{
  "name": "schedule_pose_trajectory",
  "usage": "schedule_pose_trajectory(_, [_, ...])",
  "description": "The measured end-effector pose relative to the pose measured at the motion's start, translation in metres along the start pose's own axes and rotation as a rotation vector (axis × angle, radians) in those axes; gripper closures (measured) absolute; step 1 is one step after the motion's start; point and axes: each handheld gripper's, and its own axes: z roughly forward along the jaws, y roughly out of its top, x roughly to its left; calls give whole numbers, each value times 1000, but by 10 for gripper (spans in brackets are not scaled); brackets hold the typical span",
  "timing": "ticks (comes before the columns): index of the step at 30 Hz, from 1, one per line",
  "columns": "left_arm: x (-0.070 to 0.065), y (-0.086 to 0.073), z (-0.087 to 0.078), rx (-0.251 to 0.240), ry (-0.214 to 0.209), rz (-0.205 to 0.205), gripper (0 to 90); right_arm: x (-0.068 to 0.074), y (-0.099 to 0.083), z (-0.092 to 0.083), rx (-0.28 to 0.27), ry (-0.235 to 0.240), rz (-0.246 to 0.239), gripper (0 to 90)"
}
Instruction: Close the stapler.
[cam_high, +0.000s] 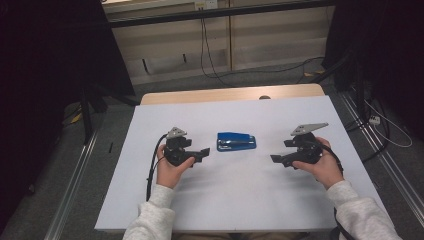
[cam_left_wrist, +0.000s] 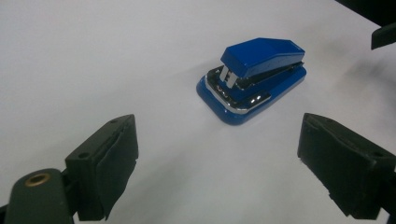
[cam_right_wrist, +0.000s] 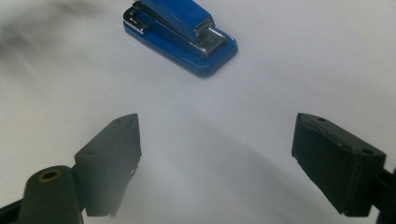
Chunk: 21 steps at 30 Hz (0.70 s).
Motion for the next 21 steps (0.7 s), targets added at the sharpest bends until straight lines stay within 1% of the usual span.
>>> schedule_pose_trajectory(2, [1, -2, -4, 5, -8, 6, 111, 0, -3, -5, -11, -2, 13, 142])
schedule_pose_trajectory(8, [2, -5, -13, 5, -4, 15, 105, 2, -9, -11, -1, -13, 7, 139])
schedule_pose_trajectory(10, [2, -6, -17, -5, -6, 12, 103, 4, -10, -13, -3, -7, 11, 138])
schedule_pose_trajectory(11, [3, -7, -19, -8, 0, 13, 104, 4, -11, -14, -3, -7, 10, 138])
schedule_pose_trajectory(13, [4, -9, -22, -4, 1, 21, 103, 5, -13, -16, 1, -1, 9, 138])
schedule_pose_trajectory(17, [6, -12, -27, -5, 8, 15, 97, 9, -16, -18, 14, 6, 0, 136])
schedule_pose_trajectory(21, [7, -15, -34, -7, 15, 26, 97, 13, -19, -20, 15, 11, -6, 133])
